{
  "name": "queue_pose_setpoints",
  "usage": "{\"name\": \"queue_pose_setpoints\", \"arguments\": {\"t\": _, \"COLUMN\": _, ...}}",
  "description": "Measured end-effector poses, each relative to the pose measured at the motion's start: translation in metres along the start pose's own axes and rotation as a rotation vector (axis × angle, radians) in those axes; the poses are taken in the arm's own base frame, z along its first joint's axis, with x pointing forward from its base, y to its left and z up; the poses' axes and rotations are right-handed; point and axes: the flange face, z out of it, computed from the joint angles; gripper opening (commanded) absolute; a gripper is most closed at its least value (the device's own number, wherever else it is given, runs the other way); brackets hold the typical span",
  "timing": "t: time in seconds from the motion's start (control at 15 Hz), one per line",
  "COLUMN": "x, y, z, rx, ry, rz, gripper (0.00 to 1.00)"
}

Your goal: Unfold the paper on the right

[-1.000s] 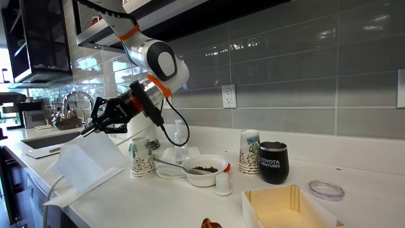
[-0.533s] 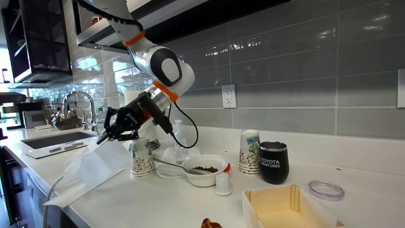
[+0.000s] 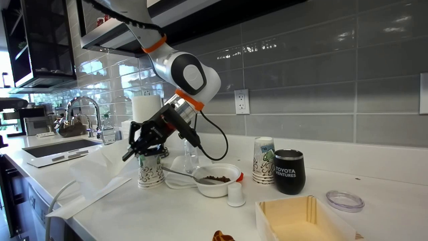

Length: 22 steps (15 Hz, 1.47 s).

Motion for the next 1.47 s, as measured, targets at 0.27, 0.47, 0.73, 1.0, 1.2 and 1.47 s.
{"name": "queue_pose_setpoints", "arguments": {"t": 0.27, "x": -0.025, "y": 0.008, "z": -0.013, "rx": -0.030, "ry": -0.007, "rz": 0.037, "gripper": 0.00}}
{"name": "queue_pose_setpoints", "arguments": {"t": 0.47, "x": -0.039, "y": 0.012, "z": -0.018, "rx": -0.052, "ry": -0.027, "rz": 0.056, "gripper": 0.00}}
{"name": "queue_pose_setpoints", "arguments": {"t": 0.73, "x": -0.048, "y": 0.017, "z": -0.019, "rx": -0.079, "ry": -0.056, "rz": 0.086, "gripper": 0.00}}
{"name": "queue_pose_setpoints", "arguments": {"t": 1.0, "x": -0.054, "y": 0.020, "z": -0.015, "rx": -0.093, "ry": -0.086, "rz": 0.157, "gripper": 0.00}}
{"name": "queue_pose_setpoints", "arguments": {"t": 1.2, "x": -0.058, "y": 0.023, "z": -0.012, "rx": -0.102, "ry": -0.108, "rz": 0.239, "gripper": 0.00}}
{"name": "queue_pose_setpoints", "arguments": {"t": 1.47, "x": -0.062, "y": 0.027, "z": -0.008, "rx": -0.110, "ry": -0.129, "rz": 0.347, "gripper": 0.00}}
